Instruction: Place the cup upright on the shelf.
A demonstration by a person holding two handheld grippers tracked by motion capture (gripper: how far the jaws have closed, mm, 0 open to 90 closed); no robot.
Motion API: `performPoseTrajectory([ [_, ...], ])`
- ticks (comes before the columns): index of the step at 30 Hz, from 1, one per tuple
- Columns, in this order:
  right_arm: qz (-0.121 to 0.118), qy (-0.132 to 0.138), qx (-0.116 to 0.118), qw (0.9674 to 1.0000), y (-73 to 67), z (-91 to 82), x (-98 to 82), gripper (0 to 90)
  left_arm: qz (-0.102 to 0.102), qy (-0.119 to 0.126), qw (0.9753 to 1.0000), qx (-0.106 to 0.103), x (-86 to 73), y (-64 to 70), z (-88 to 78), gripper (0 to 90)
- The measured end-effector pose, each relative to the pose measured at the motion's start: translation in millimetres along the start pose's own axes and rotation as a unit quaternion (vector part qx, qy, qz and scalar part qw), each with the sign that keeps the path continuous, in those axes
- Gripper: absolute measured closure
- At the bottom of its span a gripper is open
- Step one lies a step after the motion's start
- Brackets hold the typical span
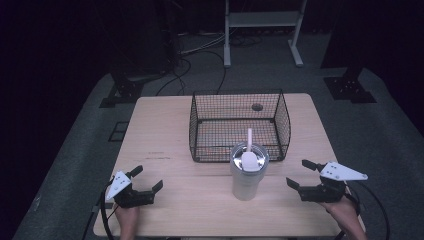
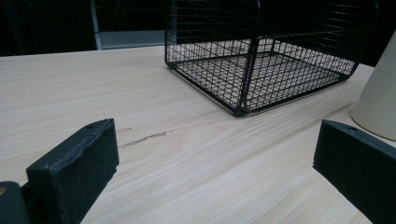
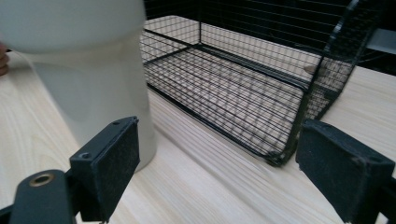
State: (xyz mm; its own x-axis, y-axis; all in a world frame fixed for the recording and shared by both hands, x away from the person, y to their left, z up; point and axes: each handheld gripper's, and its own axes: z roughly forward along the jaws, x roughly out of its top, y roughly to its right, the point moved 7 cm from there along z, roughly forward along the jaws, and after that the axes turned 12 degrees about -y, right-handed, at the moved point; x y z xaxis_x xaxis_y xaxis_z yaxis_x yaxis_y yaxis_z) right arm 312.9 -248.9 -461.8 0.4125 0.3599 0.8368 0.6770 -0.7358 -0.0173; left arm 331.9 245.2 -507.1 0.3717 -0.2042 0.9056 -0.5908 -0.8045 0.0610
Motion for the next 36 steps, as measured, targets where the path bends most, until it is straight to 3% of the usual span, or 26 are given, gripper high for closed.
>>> performPoseTrajectory([
  [19,-0.046,-0.015,0.04,0.998,-30.1,14.5,17.6,12.1,0.0,0.001,1.0,0.0,0.1,-0.1,0.1,0.0],
  [36,-0.053,-0.02,0.079,0.9953,-44.2,22.0,20.7,11.8,0.002,0.0,1.0,-0.001,0.0,0.2,0.1,0.0],
])
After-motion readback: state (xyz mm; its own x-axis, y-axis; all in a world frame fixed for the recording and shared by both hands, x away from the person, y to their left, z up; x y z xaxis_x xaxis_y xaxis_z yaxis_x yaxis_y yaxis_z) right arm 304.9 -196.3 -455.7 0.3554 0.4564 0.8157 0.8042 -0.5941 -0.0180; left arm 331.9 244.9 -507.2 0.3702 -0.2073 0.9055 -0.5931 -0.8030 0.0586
